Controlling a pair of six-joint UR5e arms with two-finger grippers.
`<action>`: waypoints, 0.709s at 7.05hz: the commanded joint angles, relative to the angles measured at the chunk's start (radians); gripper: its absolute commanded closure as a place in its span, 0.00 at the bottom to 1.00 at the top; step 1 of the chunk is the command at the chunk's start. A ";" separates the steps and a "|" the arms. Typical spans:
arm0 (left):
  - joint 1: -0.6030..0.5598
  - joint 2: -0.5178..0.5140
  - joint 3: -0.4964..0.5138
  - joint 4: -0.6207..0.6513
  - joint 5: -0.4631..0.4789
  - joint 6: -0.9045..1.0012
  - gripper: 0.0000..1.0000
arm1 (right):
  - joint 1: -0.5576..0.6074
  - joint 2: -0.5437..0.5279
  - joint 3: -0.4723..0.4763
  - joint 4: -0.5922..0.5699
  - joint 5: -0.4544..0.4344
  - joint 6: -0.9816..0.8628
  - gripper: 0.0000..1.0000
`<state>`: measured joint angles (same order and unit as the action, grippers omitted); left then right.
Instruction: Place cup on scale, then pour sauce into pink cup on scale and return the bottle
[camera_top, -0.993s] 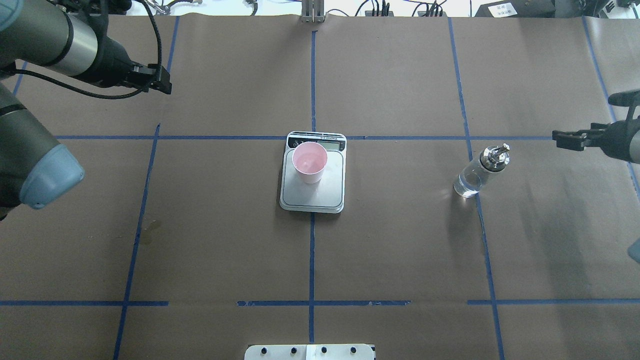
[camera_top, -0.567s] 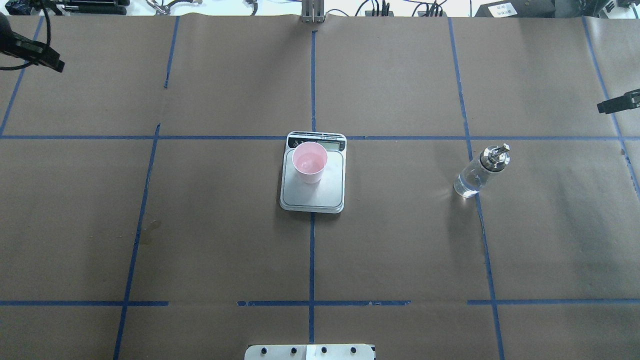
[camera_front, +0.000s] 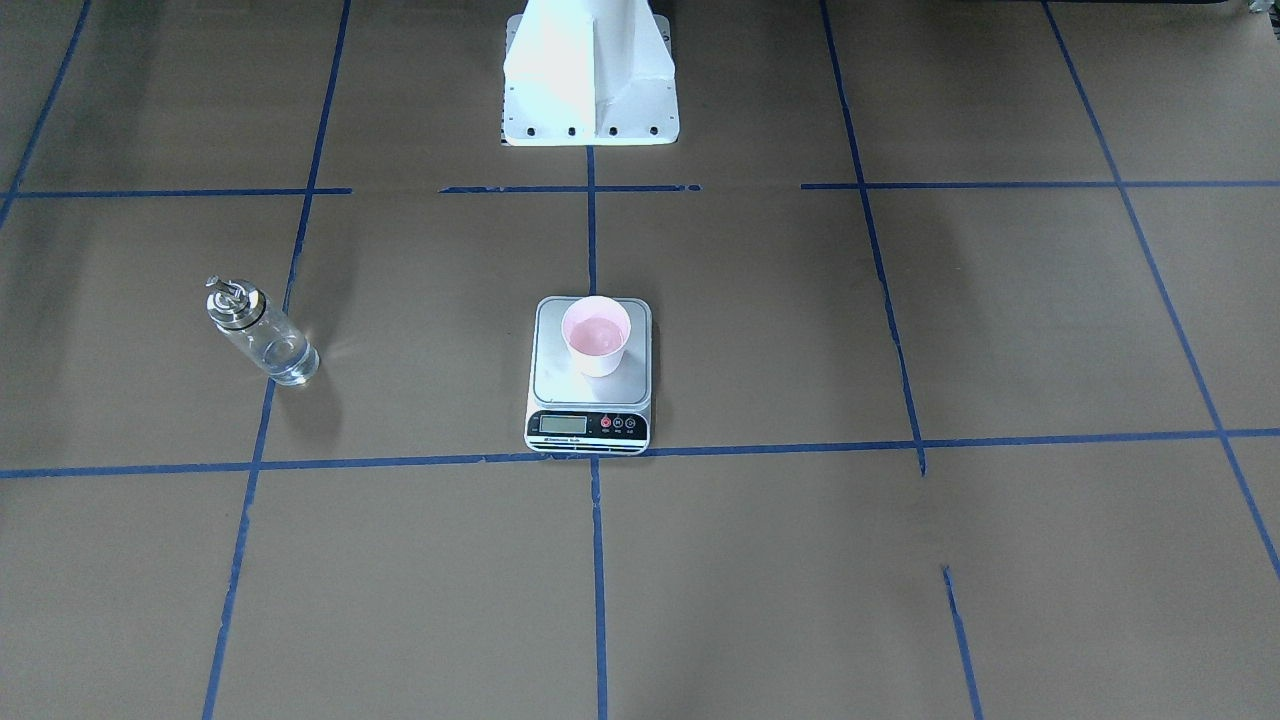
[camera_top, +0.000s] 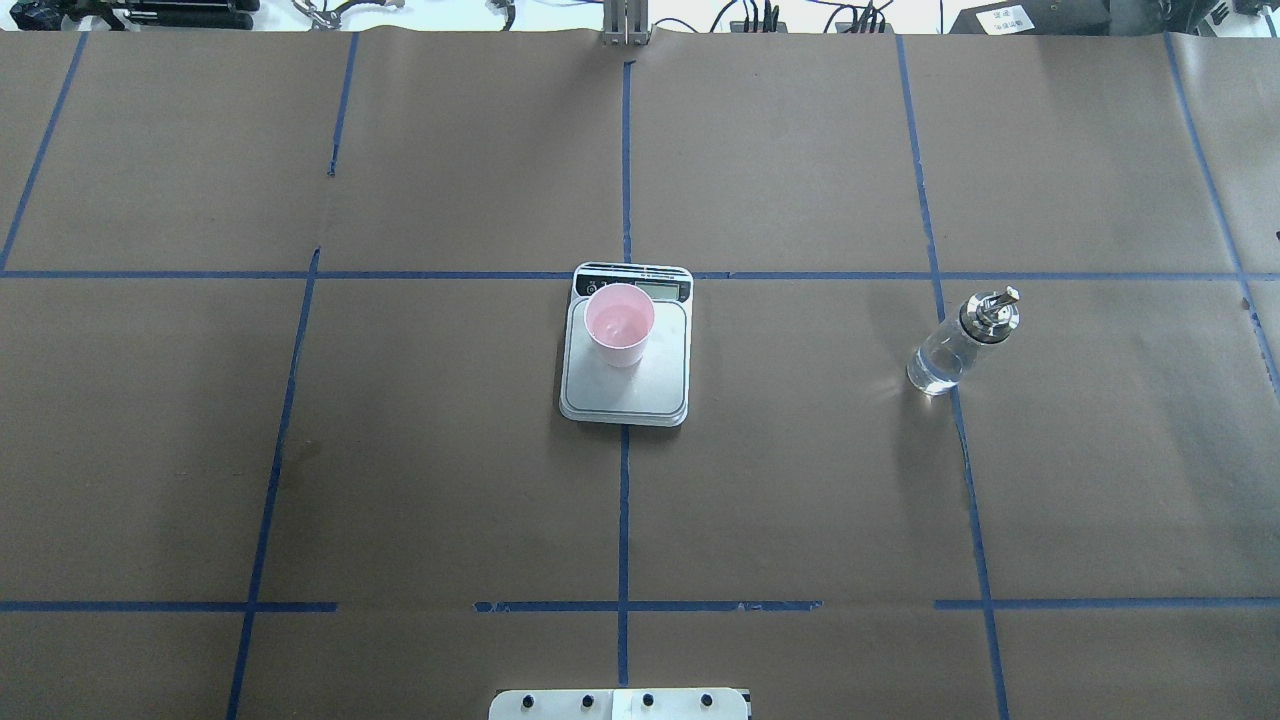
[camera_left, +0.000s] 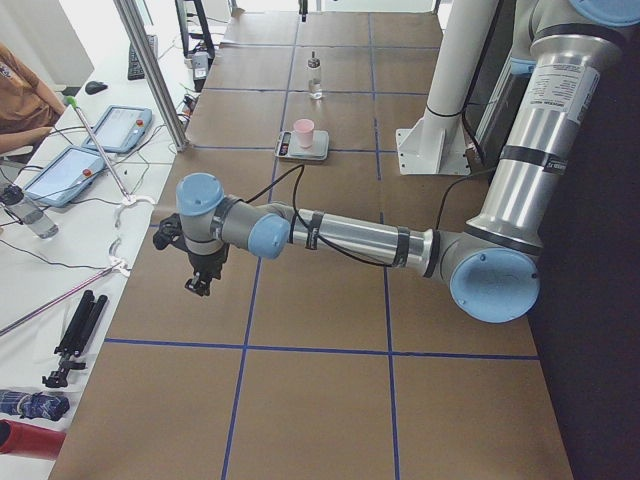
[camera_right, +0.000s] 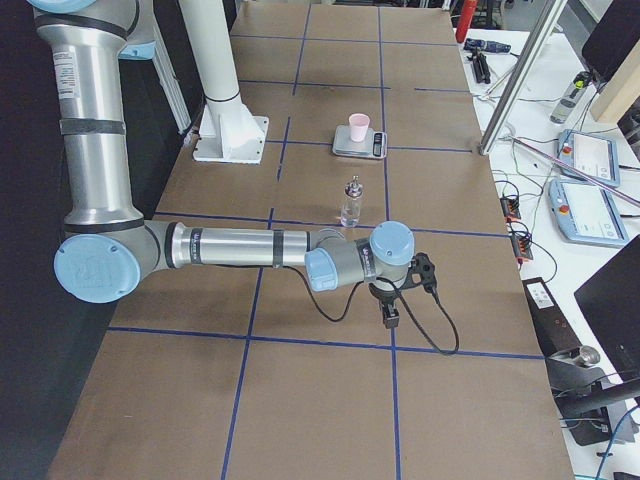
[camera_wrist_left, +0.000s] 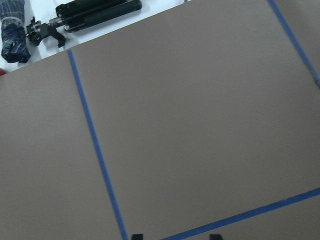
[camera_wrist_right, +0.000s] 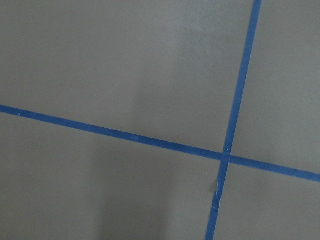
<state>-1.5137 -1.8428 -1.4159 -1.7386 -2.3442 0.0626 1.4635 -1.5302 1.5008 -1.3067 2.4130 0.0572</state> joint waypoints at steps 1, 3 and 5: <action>-0.031 -0.006 0.034 0.139 -0.075 0.029 0.00 | 0.014 -0.007 -0.013 -0.012 0.032 -0.004 0.00; 0.005 -0.004 -0.018 0.148 -0.043 0.017 0.00 | -0.038 0.045 -0.011 -0.122 0.028 -0.004 0.00; 0.012 0.072 -0.026 0.140 -0.113 0.017 0.00 | -0.035 0.068 0.002 -0.163 0.014 -0.017 0.00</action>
<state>-1.5085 -1.8198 -1.4363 -1.5935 -2.4090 0.0837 1.4296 -1.4757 1.4941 -1.4440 2.4329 0.0459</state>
